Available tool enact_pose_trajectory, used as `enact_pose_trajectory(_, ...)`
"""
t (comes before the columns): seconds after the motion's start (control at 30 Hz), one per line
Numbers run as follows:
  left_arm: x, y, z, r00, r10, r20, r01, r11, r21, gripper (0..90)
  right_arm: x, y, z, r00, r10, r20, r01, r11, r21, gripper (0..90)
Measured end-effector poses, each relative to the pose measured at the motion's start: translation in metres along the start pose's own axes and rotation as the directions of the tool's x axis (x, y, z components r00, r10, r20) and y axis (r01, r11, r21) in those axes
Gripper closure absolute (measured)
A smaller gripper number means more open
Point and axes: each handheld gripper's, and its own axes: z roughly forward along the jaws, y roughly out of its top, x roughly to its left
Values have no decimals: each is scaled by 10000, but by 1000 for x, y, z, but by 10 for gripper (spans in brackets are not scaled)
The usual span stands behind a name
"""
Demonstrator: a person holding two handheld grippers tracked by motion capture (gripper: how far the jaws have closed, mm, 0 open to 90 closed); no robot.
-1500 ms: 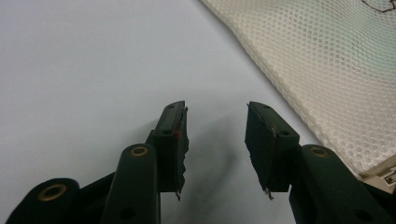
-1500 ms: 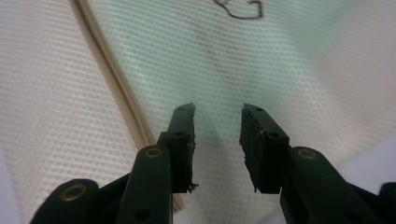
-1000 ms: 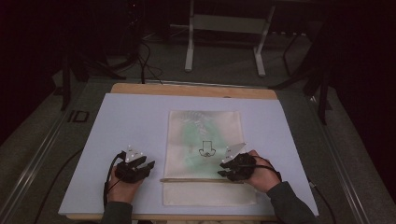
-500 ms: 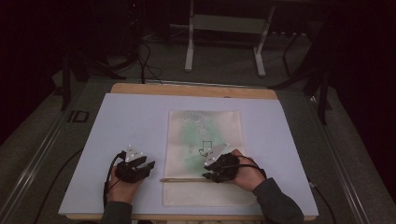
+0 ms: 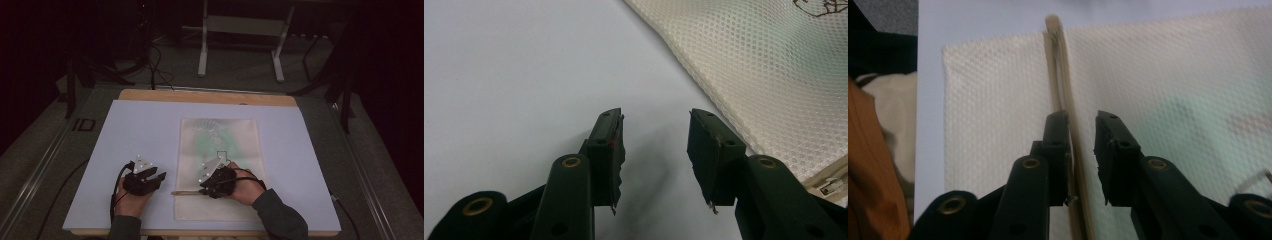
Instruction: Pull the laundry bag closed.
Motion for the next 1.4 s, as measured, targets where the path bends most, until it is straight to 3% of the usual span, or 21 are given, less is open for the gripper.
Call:
enact_pose_trajectory(0.3, 1, 0, -1, 10000, -30, 10, 30, 10000, -53, 568, 4, 21, 18, 9992, -354, -164, 354, 9994, -33, 848)
enact_pose_trajectory(0.87, 3, 0, -2, 9999, -113, -14, 112, 9999, -112, 568, 7, 44, 39, 9977, -564, -372, 563, 9984, -38, 808)
enact_pose_trajectory(1.4, 9, -1, -6, 9996, -290, -74, 288, 9994, -193, 568, 9, 65, 60, 9960, -703, -555, 719, 9970, 272, 770)
